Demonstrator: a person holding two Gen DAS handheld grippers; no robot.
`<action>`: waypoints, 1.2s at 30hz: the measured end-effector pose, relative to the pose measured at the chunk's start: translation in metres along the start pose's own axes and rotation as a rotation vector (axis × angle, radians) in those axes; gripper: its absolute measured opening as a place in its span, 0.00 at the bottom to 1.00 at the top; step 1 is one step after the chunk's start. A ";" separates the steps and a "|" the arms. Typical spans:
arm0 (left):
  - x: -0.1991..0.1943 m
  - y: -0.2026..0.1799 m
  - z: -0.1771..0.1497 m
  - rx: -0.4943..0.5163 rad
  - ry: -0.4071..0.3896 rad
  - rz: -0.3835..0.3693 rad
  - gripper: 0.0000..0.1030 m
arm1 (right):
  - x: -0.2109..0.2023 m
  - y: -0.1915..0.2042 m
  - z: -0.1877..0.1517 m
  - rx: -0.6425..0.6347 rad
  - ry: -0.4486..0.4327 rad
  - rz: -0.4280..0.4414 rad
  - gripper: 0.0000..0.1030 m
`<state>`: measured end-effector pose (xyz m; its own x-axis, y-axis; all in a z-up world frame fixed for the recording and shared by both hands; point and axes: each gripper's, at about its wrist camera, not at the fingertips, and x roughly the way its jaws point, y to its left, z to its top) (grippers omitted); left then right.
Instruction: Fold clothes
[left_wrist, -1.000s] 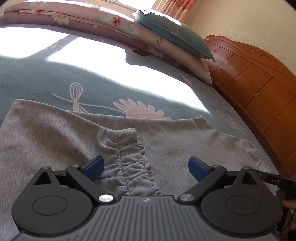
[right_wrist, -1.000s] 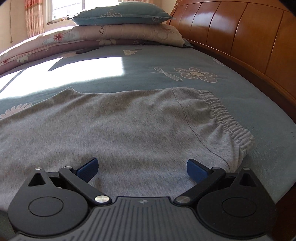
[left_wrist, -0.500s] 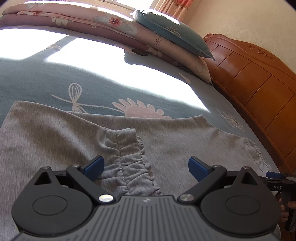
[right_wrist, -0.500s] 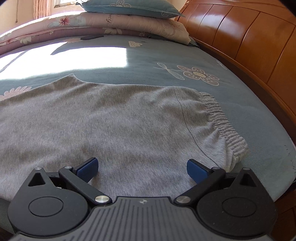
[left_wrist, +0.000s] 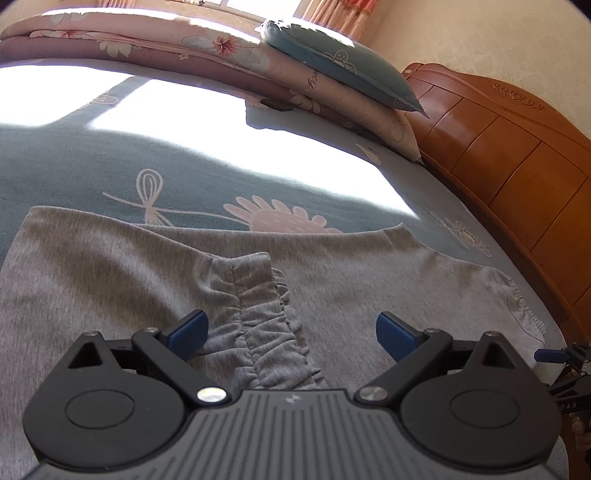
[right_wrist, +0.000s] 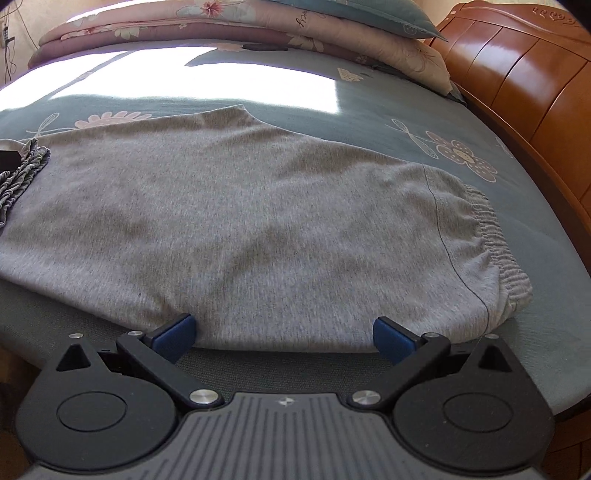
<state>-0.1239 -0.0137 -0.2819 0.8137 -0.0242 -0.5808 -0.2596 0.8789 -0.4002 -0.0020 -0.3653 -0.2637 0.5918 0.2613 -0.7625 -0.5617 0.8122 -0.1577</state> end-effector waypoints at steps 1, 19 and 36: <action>0.000 0.001 0.000 -0.006 -0.001 -0.002 0.95 | -0.004 -0.001 0.005 -0.004 -0.020 0.001 1.00; 0.004 0.010 0.003 -0.042 0.001 -0.032 0.95 | 0.139 -0.088 0.136 0.430 -0.031 0.328 1.00; 0.007 0.005 0.001 -0.006 -0.004 -0.017 0.95 | 0.134 -0.079 0.154 0.513 -0.159 0.356 1.00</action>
<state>-0.1187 -0.0090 -0.2874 0.8198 -0.0372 -0.5715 -0.2492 0.8754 -0.4143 0.2105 -0.3141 -0.2572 0.5207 0.6031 -0.6043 -0.4151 0.7974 0.4380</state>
